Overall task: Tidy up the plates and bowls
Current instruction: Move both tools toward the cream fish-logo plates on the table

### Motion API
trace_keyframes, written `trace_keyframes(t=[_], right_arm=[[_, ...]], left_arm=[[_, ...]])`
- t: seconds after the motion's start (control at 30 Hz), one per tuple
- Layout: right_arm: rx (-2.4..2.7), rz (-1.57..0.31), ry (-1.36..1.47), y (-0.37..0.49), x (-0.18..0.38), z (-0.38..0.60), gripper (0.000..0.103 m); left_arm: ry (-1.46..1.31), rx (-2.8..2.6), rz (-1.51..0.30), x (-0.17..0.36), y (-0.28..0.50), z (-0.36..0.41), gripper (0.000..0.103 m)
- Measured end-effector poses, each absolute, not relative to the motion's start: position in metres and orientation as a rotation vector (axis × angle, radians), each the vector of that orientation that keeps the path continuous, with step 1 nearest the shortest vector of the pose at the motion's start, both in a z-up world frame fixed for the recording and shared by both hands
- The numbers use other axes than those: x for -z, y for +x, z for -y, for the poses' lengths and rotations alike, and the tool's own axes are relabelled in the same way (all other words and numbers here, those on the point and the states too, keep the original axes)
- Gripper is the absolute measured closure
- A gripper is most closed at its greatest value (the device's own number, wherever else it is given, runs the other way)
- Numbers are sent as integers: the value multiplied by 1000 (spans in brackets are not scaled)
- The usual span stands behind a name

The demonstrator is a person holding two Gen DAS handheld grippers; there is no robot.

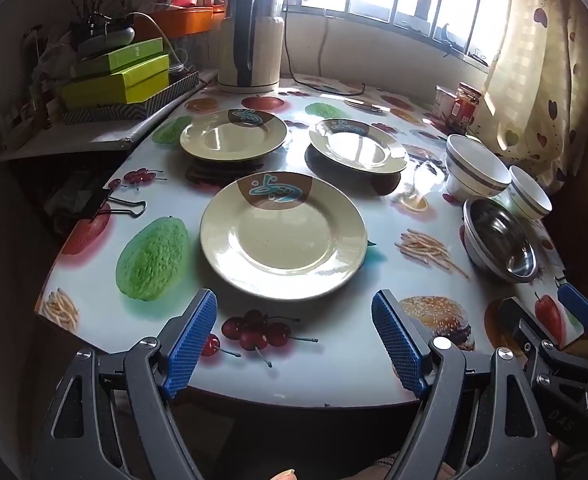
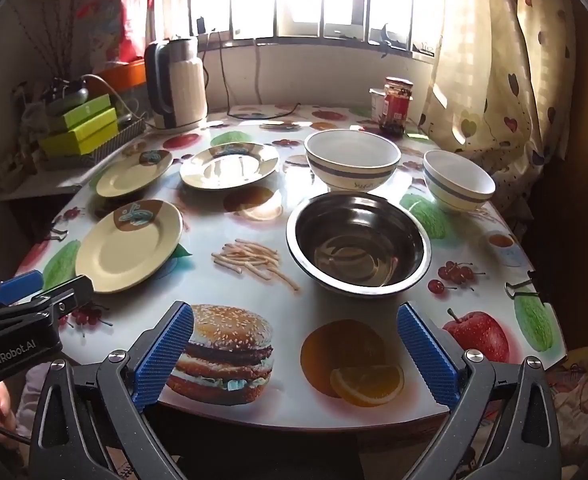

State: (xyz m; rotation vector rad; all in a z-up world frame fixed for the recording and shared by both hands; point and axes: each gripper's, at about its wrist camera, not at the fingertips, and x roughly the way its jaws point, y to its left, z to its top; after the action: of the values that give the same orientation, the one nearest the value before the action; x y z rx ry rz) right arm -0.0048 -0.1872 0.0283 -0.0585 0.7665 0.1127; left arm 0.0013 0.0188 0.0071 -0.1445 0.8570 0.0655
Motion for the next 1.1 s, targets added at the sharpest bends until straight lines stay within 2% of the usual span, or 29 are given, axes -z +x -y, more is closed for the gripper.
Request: trace_keyframes(t=[0.4,1.1], right_arm=[[-144,-743,-28,4,-33,181,0],[-210,-759,-24,21,-29,165,0]], left_arm=[[-103,-97,-801,-18,4,-27,23],[-76,-164,-828,-9,19,-39,23]])
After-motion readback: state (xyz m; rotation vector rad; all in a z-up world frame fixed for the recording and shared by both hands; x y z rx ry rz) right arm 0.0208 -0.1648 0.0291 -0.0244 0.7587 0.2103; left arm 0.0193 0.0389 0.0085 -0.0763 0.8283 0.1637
